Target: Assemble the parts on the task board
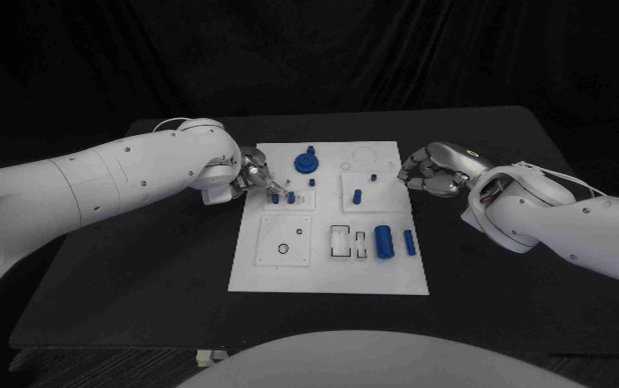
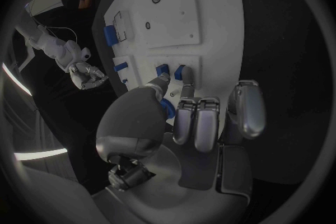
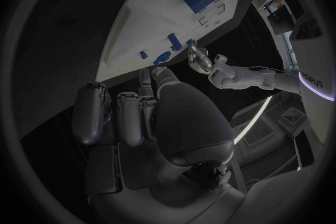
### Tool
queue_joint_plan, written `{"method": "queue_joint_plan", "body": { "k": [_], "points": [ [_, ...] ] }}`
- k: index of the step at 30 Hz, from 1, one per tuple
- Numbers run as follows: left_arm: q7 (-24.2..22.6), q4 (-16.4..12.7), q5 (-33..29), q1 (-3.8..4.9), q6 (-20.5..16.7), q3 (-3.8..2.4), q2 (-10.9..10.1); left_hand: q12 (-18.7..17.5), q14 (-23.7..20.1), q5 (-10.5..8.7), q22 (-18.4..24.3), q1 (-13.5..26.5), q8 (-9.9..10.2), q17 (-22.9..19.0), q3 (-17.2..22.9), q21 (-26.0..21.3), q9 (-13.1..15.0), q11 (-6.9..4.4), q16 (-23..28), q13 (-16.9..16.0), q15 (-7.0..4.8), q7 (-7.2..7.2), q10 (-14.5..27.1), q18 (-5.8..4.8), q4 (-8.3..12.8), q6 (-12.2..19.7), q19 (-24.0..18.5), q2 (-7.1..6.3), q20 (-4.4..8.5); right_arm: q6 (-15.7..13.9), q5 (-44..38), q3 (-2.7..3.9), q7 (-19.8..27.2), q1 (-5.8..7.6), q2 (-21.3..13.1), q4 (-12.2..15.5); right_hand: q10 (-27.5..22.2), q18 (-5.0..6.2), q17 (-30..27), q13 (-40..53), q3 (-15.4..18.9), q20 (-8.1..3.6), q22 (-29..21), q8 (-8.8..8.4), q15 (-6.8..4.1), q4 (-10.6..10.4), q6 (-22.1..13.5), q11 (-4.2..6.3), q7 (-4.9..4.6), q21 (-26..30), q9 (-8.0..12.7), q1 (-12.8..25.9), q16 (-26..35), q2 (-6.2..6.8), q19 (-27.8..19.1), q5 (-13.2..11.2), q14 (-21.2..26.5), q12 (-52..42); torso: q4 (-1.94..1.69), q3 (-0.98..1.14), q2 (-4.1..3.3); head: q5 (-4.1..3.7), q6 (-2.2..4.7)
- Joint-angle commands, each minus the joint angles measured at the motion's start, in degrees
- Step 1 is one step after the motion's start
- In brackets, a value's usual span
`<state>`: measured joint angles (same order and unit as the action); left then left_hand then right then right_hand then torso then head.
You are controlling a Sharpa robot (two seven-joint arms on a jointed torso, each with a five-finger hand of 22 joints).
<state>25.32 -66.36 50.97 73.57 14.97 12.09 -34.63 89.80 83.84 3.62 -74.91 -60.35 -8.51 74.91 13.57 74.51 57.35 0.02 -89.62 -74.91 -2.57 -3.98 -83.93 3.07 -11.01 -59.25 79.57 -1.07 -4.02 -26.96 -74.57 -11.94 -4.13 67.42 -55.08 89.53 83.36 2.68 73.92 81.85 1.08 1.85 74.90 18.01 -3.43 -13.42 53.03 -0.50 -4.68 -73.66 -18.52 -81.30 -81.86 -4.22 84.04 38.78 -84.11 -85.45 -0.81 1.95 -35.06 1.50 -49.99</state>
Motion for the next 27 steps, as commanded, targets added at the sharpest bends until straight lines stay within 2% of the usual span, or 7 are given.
{"method": "queue_joint_plan", "body": {
  "k": [1,4,10,15,19,23,27],
  "points": [
    [0.44,0.02,-0.08,-0.24,1.10,0.04,0.09,0.20,6.16,-0.34,-10.06,0.91,-0.83,15.09,-1.04,-0.23,0.51,0.26,-0.38,-15.09,0.35,0.11,-6.07,0.72,-0.49,0.16,0.10,0.08,-0.18,-0.19,-0.12,0.04,-0.83,-0.17,-0.09,0.07,1.82,0.88,-0.02,-1.27,-0.33,0.51,10.34,-0.12,-0.42,-0.12,0.22,0.45,-0.03,0.12,-0.05,-0.14,0.19,-0.07,0.24,0.28,-2.95,0.25,-0.01,0.02,0.00,-0.07,-0.01],
    [0.63,0.02,-0.08,-0.25,1.05,0.04,0.02,0.20,6.16,-0.52,-10.10,1.38,-2.68,15.09,-2.76,-0.14,2.35,0.10,-0.38,-15.09,0.25,0.35,-6.07,0.71,-1.53,0.21,0.18,0.16,-0.14,-0.20,-0.12,0.04,-0.81,-0.19,-0.09,0.05,1.82,0.88,-0.02,-1.27,-0.33,0.51,10.34,-0.12,-0.42,-0.12,0.22,0.45,-0.03,0.12,-0.05,-0.14,0.19,-0.07,0.24,0.28,-2.95,0.25,0.00,0.01,0.00,-0.01,-0.01],
    [0.77,0.02,-0.08,-0.25,0.63,0.04,-0.11,0.20,6.16,-0.61,-10.10,1.63,-4.08,15.09,-4.21,-0.13,4.14,0.04,-0.38,-15.09,0.18,0.39,-6.07,0.71,-2.52,1.10,0.20,0.44,-0.06,-0.17,-0.12,0.04,-0.80,-0.20,-0.07,0.03,1.82,0.88,-0.02,-1.27,-0.33,0.51,10.34,-0.12,-0.42,-0.12,0.22,0.45,-0.03,0.12,-0.05,-0.14,0.19,-0.07,0.24,0.28,-2.95,0.25,0.01,0.02,0.01,0.03,-0.01],
    [0.43,-0.10,-0.08,-0.25,-0.50,0.04,-0.50,0.20,6.16,-0.61,-10.16,0.94,-8.47,15.09,-6.77,0.07,10.05,-0.17,-0.38,-15.09,0.00,0.72,-6.07,0.67,-4.09,2.68,0.38,1.18,0.10,-0.14,-0.12,0.04,-0.83,-0.21,-0.12,0.02,1.82,0.88,-0.02,-1.27,-0.33,0.51,10.34,-0.12,-0.42,-0.12,0.22,0.45,-0.03,0.12,-0.05,-0.14,0.19,-0.07,0.24,0.28,-2.95,0.25,-0.01,0.01,-0.01,0.06,-0.01],
    [-0.88,-0.44,-0.08,-0.25,-2.49,0.04,-1.10,0.20,6.16,-0.60,-10.23,0.96,-9.65,15.09,-7.65,0.29,11.88,-0.24,-0.38,-15.09,-0.06,0.73,-6.07,0.62,-4.92,3.45,0.55,1.57,0.16,-0.17,-0.12,0.04,-0.83,-0.21,-0.22,0.05,1.82,0.88,-0.02,-1.27,-0.33,0.51,10.34,-0.12,-0.42,-0.12,0.22,0.45,-0.03,0.12,-0.05,-0.14,0.19,-0.07,0.24,0.28,-2.95,0.25,-0.03,0.01,0.00,0.08,-0.01],
    [-6.28,-1.57,-0.08,-0.18,-7.71,0.04,-2.40,0.20,6.16,-0.16,-10.47,1.77,-12.08,15.09,-9.80,1.12,14.89,-0.40,-0.38,-15.09,-0.21,0.91,-6.07,0.44,-5.61,4.24,1.14,1.98,0.29,-0.57,-0.12,0.04,-0.76,-0.21,-0.49,0.22,1.79,0.89,0.04,-1.34,-0.41,0.51,10.33,-0.16,-0.42,-0.11,0.16,0.44,-0.05,0.18,-0.05,-0.09,0.16,-0.04,0.22,0.28,-2.97,0.28,-0.01,0.01,0.00,0.20,-0.01],
    [-15.59,-2.37,-0.08,0.08,-13.07,0.03,-3.48,0.20,6.16,-0.71,-10.35,4.35,-12.98,15.09,-13.01,0.69,16.68,-0.01,-0.38,-15.09,0.09,0.40,-6.07,0.50,-5.75,6.90,0.69,1.97,0.17,-1.12,-0.12,0.04,-0.65,-0.18,-0.75,0.36,1.79,0.89,0.04,-1.34,-0.41,0.51,10.33,-0.16,-0.42,-0.11,0.16,0.44,-0.05,0.18,-0.05,-0.09,0.16,-0.04,0.22,0.28,-2.97,0.28,-0.03,0.01,0.01,0.65,-0.01]
  ]
}}
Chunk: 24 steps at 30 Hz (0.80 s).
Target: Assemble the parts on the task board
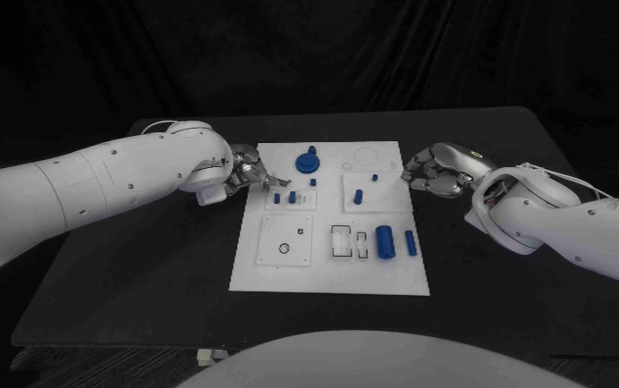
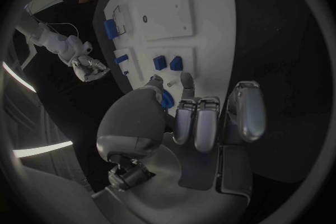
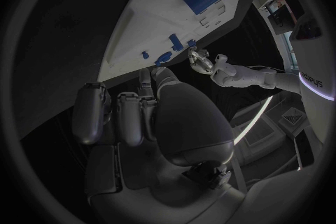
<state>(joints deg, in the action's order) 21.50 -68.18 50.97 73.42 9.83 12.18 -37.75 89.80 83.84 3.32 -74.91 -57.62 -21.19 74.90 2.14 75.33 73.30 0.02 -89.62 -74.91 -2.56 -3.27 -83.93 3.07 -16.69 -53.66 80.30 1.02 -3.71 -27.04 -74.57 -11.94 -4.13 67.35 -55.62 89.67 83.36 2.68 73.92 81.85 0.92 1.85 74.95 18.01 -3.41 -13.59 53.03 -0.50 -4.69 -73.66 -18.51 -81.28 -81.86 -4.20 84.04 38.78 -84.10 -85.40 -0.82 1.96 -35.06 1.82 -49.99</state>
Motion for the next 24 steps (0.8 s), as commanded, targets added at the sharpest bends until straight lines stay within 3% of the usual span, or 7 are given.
{"method": "queue_joint_plan", "body": {
  "k": [1,6,11,16,17,21,24],
  "points": [
    [-14.21,-0.64,-0.08,0.28,-9.30,-0.06,-0.53,0.20,6.16,-0.36,-10.32,1.64,-0.51,15.10,-2.25,-0.23,1.01,0.09,-0.38,-15.09,0.20,-0.42,-6.07,0.51,-0.03,1.66,-0.17,-0.25,-0.22,-1.14,-0.13,0.04,-0.63,-0.11,-0.25,0.25,1.79,0.89,0.04,-1.34,-0.25,0.51,10.29,-0.16,-0.44,0.05,0.16,0.44,-0.05,0.18,-0.07,-0.11,0.16,-0.06,0.23,0.28,-2.98,0.23,-0.01,0.00,0.01,0.47,-0.01],
    [-27.44,-0.59,-0.05,0.45,-15.86,-0.06,-1.05,-1.07,6.16,-0.08,-9.61,-2.67,-0.69,15.10,-6.25,-2.68,1.98,1.42,-0.38,-14.20,1.53,-1.83,-4.51,0.95,0.03,6.40,-2.91,0.68,-1.30,-1.54,-0.13,0.05,-0.66,0.01,-0.68,0.62,1.70,0.89,-0.11,-1.51,-0.29,0.51,10.29,-0.17,-0.44,0.08,0.14,0.44,-0.05,0.17,-0.07,-0.11,0.24,-0.03,0.23,0.30,-2.96,0.32,0.01,0.00,0.02,0.60,-0.01],
    [-39.06,-0.49,5.86,0.50,-19.97,-0.05,-1.43,-9.21,2.11,3.43,-8.31,-12.86,3.35,12.80,-7.14,-6.95,-2.23,3.01,1.80,-9.21,3.40,-3.15,6.99,1.61,0.16,18.54,-9.38,2.15,-2.55,-2.04,-0.13,0.05,-0.65,0.44,-1.35,1.31,1.70,0.89,-0.11,-1.51,-0.29,0.51,10.29,-0.17,-0.44,0.08,0.14,0.44,-0.05,0.17,-0.07,-0.11,0.24,-0.03,0.23,0.30,-2.96,0.32,0.02,0.04,0.15,0.36,-0.01],
    [-46.13,-0.36,17.51,0.39,-25.00,-0.04,-1.27,-24.92,-17.36,5.19,-6.87,-25.40,2.12,1.57,-2.90,-11.39,-9.13,4.56,13.70,-0.38,4.88,-1.20,28.91,2.35,2.32,18.14,-15.74,2.18,-3.69,-2.04,-0.13,0.05,-0.48,0.63,-1.48,1.59,1.70,0.89,-0.11,-1.51,-0.29,0.51,10.29,-0.17,-0.44,0.08,0.14,0.44,-0.05,0.17,-0.07,-0.11,0.24,-0.03,0.23,0.30,-2.96,0.32,0.03,0.12,0.18,0.27,-0.01],
    [-46.72,-0.29,19.93,0.30,-25.79,-0.04,-1.12,-39.73,-14.87,5.19,-7.41,-26.51,1.45,2.26,-2.22,-9.60,-10.85,3.75,12.59,8.58,4.08,-1.19,45.59,2.11,1.61,17.44,-14.25,1.81,-3.74,-1.92,-0.13,0.05,-0.43,0.64,-1.40,1.57,1.70,0.89,-0.11,-1.51,-0.29,0.51,10.29,-0.17,-0.44,0.08,0.14,0.44,-0.05,0.17,-0.07,-0.11,0.24,-0.03,0.23,0.30,-2.96,0.32,0.03,0.10,0.17,0.22,-0.01],
    [-47.51,0.13,26.24,-0.34,-26.75,-0.03,-0.39,-50.02,-10.58,5.81,-8.87,-31.24,1.49,2.86,1.37,-4.13,-17.34,2.16,10.87,19.51,2.61,-0.38,45.58,1.36,1.76,18.50,-8.90,-0.31,-4.11,-1.61,-0.13,0.05,-0.28,0.63,-1.15,1.47,1.70,0.89,-0.11,-1.51,-0.29,0.51,10.29,-0.17,-0.44,0.08,0.14,0.44,-0.05,0.17,-0.07,-0.11,0.24,-0.03,0.23,0.30,-2.96,0.32,0.05,-0.01,0.06,0.19,-0.01],
    [-47.31,0.77,30.23,-1.14,-27.22,-0.03,0.39,-52.10,-9.87,6.81,-9.34,-32.67,1.76,2.57,3.03,-2.43,-20.30,1.51,10.88,22.27,1.83,-0.63,45.51,1.12,2.19,17.13,-7.14,-1.21,-4.20,-1.50,-0.13,0.05,-0.20,0.61,-1.05,1.43,1.70,0.89,-0.11,-1.51,-0.29,0.51,10.29,-0.17,-0.44,0.08,0.14,0.44,-0.05,0.17,-0.07,-0.11,0.24,-0.03,0.23,0.30,-2.96,0.32,0.06,-0.02,0.04,0.27,-0.01]
  ]
}}
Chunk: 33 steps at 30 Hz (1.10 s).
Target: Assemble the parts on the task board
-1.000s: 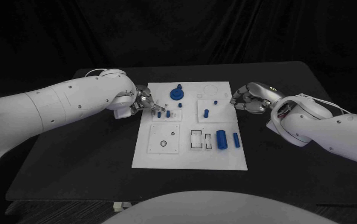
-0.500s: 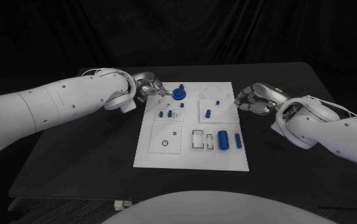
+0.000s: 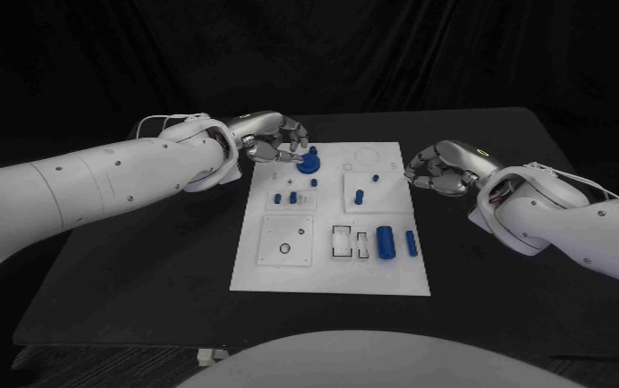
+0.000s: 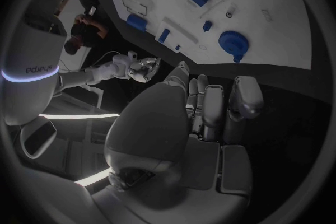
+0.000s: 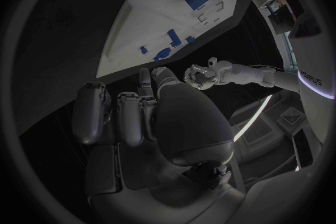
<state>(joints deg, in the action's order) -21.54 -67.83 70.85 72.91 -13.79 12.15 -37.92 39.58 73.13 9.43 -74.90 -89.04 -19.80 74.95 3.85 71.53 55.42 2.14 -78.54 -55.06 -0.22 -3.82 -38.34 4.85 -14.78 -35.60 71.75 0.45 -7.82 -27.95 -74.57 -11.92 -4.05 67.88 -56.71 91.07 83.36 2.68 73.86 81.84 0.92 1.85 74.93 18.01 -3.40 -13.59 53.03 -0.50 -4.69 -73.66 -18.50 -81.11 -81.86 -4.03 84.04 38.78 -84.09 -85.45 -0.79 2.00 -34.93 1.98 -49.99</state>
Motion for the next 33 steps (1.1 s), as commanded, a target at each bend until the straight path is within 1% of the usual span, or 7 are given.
{"method": "queue_joint_plan", "body": {
  "k": [1,4,8,10,23,27,33],
  "points": [
    [-4.12,0.59,11.04,-0.79,-3.65,0.01,0.74,-2.63,1.28,0.76,-9.47,-1.42,0.68,2.59,1.70,1.82,-3.32,-0.73,-0.35,3.31,-0.63,0.26,0.03,-0.73,0.30,-0.88,1.89,-0.98,-0.13,-0.58,-0.13,0.03,-0.26,0.07,0.05,0.03,1.70,0.89,-0.05,-1.51,-0.30,0.52,10.31,-0.17,-0.45,0.08,0.14,0.44,-0.05,0.17,-0.08,-0.28,0.24,-0.20,0.23,0.30,-2.97,0.37,0.02,-0.06,-0.11,0.10,-0.01],
    [-3.02,1.34,12.94,-1.37,-3.18,0.00,1.58,-5.70,1.21,1.10,-9.50,-1.86,2.04,1.72,3.28,2.06,-7.20,-1.22,0.24,7.18,-1.07,0.66,0.16,-0.72,0.25,-1.27,2.27,-2.23,-0.18,-0.47,-0.13,0.03,-0.24,0.06,0.12,-0.03,1.78,0.87,0.13,-1.36,-0.39,0.52,10.33,-0.16,-0.45,0.13,0.17,0.44,-0.03,0.10,-0.10,-0.30,0.14,-0.17,0.26,0.38,-3.01,0.29,-0.02,-0.11,-0.13,0.08,-0.01],
    [-1.62,2.67,14.24,-2.01,-2.40,0.00,2.87,-11.44,1.18,1.90,-9.68,-1.91,7.89,0.73,6.85,2.59,-16.85,-0.74,0.76,15.42,-0.88,0.54,0.00,-0.82,0.56,-4.41,3.02,-4.62,-0.14,-0.29,-0.13,0.03,-0.24,0.04,0.24,-0.12,1.78,0.87,0.13,-1.36,-0.39,0.52,10.33,-0.16,-0.45,0.13,0.17,0.44,-0.03,0.10,-0.10,-0.30,0.14,-0.17,0.26,0.38,-3.01,0.29,-0.07,-0.11,-0.17,0.12,-0.01],
    [-0.91,3.32,14.59,-2.27,-1.90,0.00,3.52,-12.12,1.67,2.42,-9.96,-1.56,9.36,0.77,7.87,3.46,-19.34,-0.73,0.48,17.36,-0.91,0.44,-0.20,-1.01,1.06,-6.35,3.95,-5.23,-0.08,-0.22,-0.13,0.03,-0.25,0.02,0.32,-0.16,1.78,0.87,0.13,-1.36,-0.39,0.52,10.33,-0.16,-0.45,0.13,0.17,0.44,-0.03,0.10,-0.10,-0.30,0.14,-0.17,0.26,0.38,-3.01,0.29,-0.07,-0.14,-0.18,0.15,-0.01],
    [1.75,6.36,15.20,-3.41,-0.51,-0.01,6.60,-13.15,1.77,3.00,-10.81,-0.41,11.87,-1.05,9.44,6.26,-23.22,-0.18,1.13,20.52,-0.61,-0.20,0.14,-1.62,2.15,-9.63,6.79,-6.05,0.11,0.09,-0.13,0.02,-0.38,-0.01,0.49,-0.35,1.78,0.87,0.13,-1.36,-0.39,0.52,10.33,-0.16,-0.45,0.13,0.17,0.44,-0.03,0.10,-0.10,-0.30,0.14,-0.17,0.26,0.38,-3.01,0.29,-0.03,-0.09,-0.18,0.10,-0.01],
    [2.37,7.62,19.00,-3.79,-1.73,-0.02,7.63,-13.33,1.98,3.46,-10.87,-0.19,12.35,-1.16,9.79,6.46,-23.84,0.10,1.08,21.14,-0.42,-0.47,0.15,-1.65,2.45,-10.00,7.01,-6.21,0.17,0.12,-0.13,0.02,-0.40,-0.02,0.51,-0.35,1.77,0.88,0.20,-1.38,-0.49,0.51,10.32,-0.14,-0.45,0.16,0.20,0.45,-0.03,0.13,-0.12,-0.29,0.10,-0.17,0.26,0.42,-3.03,0.31,-0.03,-0.06,-0.15,0.05,-0.01],
    [3.08,8.55,21.84,-4.08,-2.20,-0.02,8.60,-13.37,1.78,3.16,-10.80,0.59,12.89,-1.81,10.09,6.32,-24.63,-0.56,1.40,21.99,-0.76,0.25,-0.34,-1.61,2.61,-10.68,6.93,-6.39,0.24,0.25,-0.13,0.02,-0.49,-0.03,0.53,-0.40,1.77,0.88,0.20,-1.38,-0.49,0.51,10.32,-0.14,-0.45,0.16,0.20,0.45,-0.03,0.13,-0.12,-0.29,0.10,-0.17,0.26,0.42,-3.03,0.31,-0.02,-0.05,-0.13,0.18,-0.01]
  ]
}}
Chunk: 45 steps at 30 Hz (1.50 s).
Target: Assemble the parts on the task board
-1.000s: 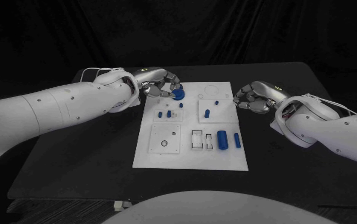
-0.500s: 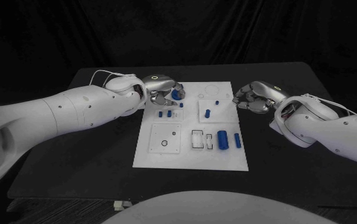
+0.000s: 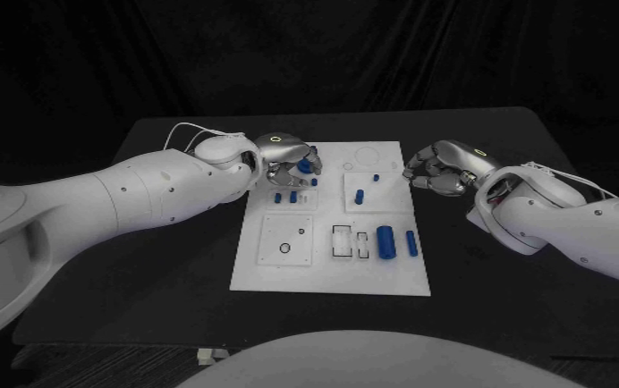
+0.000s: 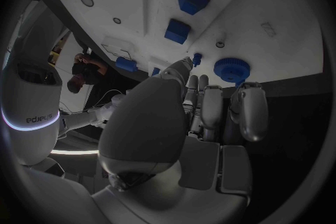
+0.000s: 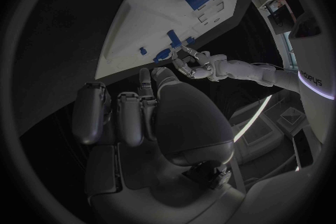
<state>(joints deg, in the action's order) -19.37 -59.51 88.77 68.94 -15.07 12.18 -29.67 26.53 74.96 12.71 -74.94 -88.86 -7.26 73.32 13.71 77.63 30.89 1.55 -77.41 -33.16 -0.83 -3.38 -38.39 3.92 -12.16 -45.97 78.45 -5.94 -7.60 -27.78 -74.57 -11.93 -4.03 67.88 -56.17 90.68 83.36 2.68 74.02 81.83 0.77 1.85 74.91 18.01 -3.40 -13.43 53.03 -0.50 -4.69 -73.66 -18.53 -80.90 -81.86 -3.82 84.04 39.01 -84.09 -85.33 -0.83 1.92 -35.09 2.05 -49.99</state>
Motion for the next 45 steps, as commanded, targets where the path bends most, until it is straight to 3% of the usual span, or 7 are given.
{"method": "queue_joint_plan", "body": {
  "k": [1,17,36,45],
  "points": [
    [1.01,0.33,4.13,-0.15,-0.90,-0.06,0.47,-0.29,-0.01,-0.08,-10.76,0.39,0.38,-0.19,0.37,0.24,-0.18,-0.07,0.24,0.20,-0.20,-0.08,-0.47,-0.69,0.10,-0.47,0.27,0.04,0.04,0.11,-0.13,0.04,-0.51,-0.02,0.00,-0.04,1.77,0.88,0.05,-1.37,-0.34,0.51,10.34,-0.14,-0.45,0.00,0.20,0.45,-0.03,0.13,-0.09,-0.50,0.10,-0.38,0.26,0.19,-3.03,0.19,0.01,0.02,0.02,0.10,-0.01],
    [1.86,2.30,5.06,-0.59,0.34,-0.07,2.46,0.55,-0.02,-0.11,-10.78,1.52,0.02,-0.77,1.22,0.25,-0.87,-0.29,0.33,1.37,-0.28,0.30,-3.15,-0.71,0.89,-3.77,0.38,0.30,0.14,0.30,-0.13,0.04,-0.65,-0.04,0.02,-0.11,1.77,0.88,0.05,-1.37,-0.34,0.51,10.34,-0.14,-0.45,0.00,0.20,0.45,-0.03,0.13,-0.09,-0.50,0.10,-0.38,0.26,0.19,-3.03,0.19,0.01,0.02,0.03,-0.10,-0.01],
    [1.35,4.31,5.09,-1.81,-0.08,-0.08,4.45,1.34,0.55,0.29,-11.08,1.85,-0.28,-0.93,2.53,1.10,-1.26,-0.92,-0.02,2.67,-0.75,0.68,-7.15,-0.93,2.37,-6.43,1.30,1.09,0.28,0.48,-0.13,0.04,-0.79,-0.14,0.04,-0.13,1.72,0.88,0.02,-1.46,-0.44,0.51,10.33,-0.10,-0.46,0.03,0.29,0.45,-0.02,0.15,-0.13,-0.46,0.11,-0.34,0.26,0.20,-3.03,0.24,0.03,0.02,-0.02,-0.24,-0.01],
    [1.84,4.93,5.09,-2.23,-1.54,-0.08,4.67,0.59,1.55,0.52,-11.57,0.44,-0.82,-1.11,4.37,2.56,-1.31,-0.90,-0.21,4.75,-0.84,0.08,-11.65,-1.28,4.96,-9.30,2.80,2.09,0.60,0.55,-0.13,0.04,-0.83,-0.17,-0.08,-0.06,1.72,0.88,0.02,-1.46,-0.44,0.51,10.33,-0.10,-0.46,0.03,0.29,0.45,-0.02,0.15,-0.13,-0.46,0.11,-0.34,0.26,0.20,-3.03,0.24,0.02,0.03,0.00,-0.35,-0.01]
  ]
}}
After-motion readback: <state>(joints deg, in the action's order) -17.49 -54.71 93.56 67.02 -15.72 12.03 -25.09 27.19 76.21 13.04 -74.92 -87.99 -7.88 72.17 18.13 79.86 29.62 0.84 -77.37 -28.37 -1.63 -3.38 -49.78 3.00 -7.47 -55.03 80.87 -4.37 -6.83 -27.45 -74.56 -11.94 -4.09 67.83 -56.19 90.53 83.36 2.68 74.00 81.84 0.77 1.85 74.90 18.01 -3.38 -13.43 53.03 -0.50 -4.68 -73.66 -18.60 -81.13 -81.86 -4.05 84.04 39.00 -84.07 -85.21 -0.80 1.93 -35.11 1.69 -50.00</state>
